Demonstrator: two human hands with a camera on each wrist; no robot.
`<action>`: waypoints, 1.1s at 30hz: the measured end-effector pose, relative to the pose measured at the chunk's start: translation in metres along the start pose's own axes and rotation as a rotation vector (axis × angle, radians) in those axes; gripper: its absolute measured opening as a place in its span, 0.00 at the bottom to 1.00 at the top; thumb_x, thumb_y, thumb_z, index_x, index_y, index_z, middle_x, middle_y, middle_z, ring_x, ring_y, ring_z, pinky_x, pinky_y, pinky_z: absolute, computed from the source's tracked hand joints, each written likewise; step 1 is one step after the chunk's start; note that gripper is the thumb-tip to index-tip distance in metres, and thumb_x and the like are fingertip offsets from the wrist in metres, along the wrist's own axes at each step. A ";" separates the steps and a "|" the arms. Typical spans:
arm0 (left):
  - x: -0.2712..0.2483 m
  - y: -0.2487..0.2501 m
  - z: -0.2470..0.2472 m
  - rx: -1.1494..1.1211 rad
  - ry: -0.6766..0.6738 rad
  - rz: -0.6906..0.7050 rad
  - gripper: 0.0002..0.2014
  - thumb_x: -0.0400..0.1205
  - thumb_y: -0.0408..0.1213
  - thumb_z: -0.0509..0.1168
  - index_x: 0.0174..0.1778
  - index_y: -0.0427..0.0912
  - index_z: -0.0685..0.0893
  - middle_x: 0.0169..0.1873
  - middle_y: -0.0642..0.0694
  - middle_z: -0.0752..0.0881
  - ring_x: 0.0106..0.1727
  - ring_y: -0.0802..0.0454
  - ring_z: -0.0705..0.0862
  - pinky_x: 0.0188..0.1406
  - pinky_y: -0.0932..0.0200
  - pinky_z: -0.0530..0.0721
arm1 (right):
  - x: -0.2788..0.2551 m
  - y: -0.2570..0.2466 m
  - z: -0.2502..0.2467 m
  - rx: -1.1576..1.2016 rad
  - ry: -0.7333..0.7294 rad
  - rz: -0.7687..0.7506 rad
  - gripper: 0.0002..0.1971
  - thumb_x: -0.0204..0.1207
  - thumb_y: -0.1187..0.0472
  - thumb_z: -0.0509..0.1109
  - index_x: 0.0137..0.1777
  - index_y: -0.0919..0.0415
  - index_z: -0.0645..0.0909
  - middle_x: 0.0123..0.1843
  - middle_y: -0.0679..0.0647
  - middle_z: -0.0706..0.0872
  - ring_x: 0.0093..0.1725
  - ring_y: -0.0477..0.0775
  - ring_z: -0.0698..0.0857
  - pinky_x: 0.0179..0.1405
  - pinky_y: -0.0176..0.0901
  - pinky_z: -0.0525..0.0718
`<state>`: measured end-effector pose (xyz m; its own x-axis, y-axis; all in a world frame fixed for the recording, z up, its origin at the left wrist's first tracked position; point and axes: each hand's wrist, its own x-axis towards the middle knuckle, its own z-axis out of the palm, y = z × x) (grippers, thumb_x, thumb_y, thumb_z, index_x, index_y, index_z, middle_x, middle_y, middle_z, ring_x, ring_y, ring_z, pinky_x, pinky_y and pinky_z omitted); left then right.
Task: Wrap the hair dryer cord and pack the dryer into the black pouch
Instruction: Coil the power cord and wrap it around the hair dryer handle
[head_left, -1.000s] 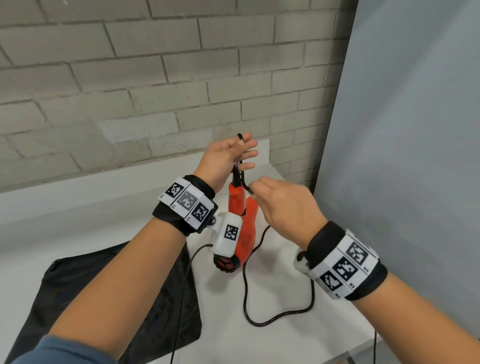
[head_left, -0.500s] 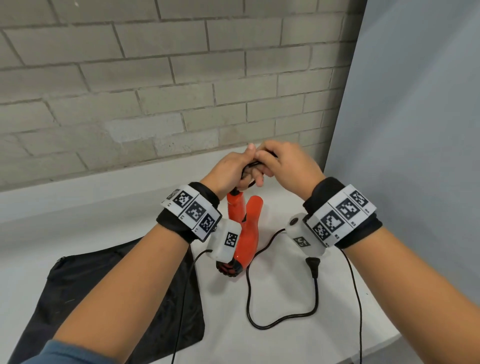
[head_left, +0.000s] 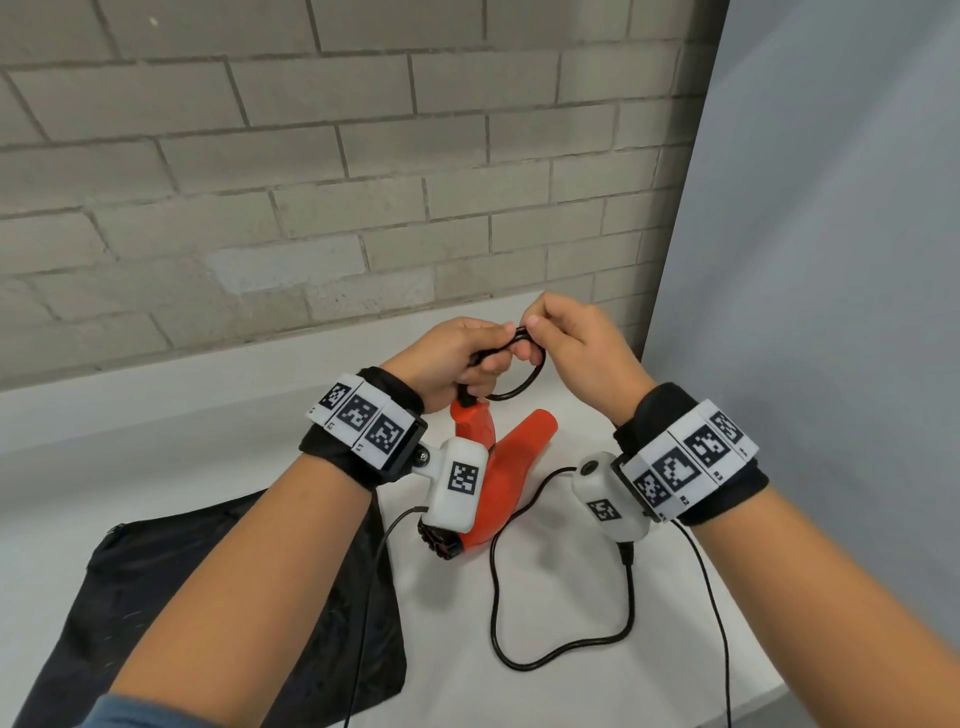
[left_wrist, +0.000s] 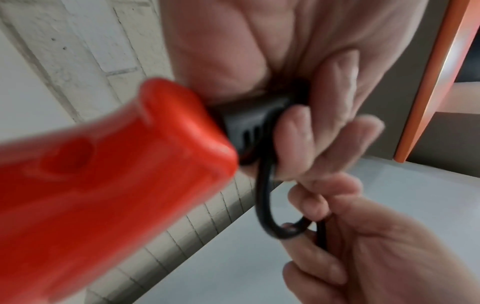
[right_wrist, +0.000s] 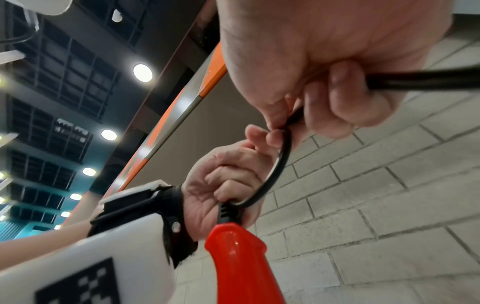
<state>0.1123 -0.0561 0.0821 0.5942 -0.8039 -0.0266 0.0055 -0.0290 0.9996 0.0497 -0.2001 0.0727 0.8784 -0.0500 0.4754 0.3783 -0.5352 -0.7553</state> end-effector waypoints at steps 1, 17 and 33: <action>0.000 0.000 0.000 -0.015 -0.001 -0.007 0.19 0.86 0.37 0.47 0.35 0.38 0.78 0.12 0.55 0.69 0.10 0.62 0.59 0.16 0.69 0.60 | 0.000 0.003 0.000 0.008 0.020 -0.009 0.12 0.82 0.65 0.57 0.38 0.58 0.78 0.30 0.47 0.80 0.30 0.40 0.77 0.36 0.31 0.75; 0.007 -0.008 -0.023 -0.309 0.326 0.165 0.17 0.87 0.36 0.45 0.47 0.38 0.80 0.25 0.56 0.88 0.16 0.63 0.71 0.17 0.74 0.67 | -0.057 0.024 0.045 -0.746 -0.305 0.016 0.20 0.83 0.57 0.51 0.75 0.55 0.62 0.53 0.62 0.86 0.47 0.67 0.85 0.45 0.54 0.84; 0.005 -0.010 0.013 0.225 0.305 0.115 0.32 0.85 0.53 0.39 0.36 0.39 0.82 0.26 0.45 0.85 0.32 0.48 0.81 0.37 0.57 0.80 | -0.011 -0.034 0.010 -0.870 0.156 -0.267 0.09 0.75 0.58 0.65 0.54 0.56 0.80 0.47 0.54 0.85 0.30 0.60 0.84 0.22 0.40 0.68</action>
<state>0.1046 -0.0673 0.0716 0.7923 -0.5972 0.1247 -0.2319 -0.1058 0.9670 0.0299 -0.1728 0.0890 0.7202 0.0867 0.6883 0.1539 -0.9874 -0.0367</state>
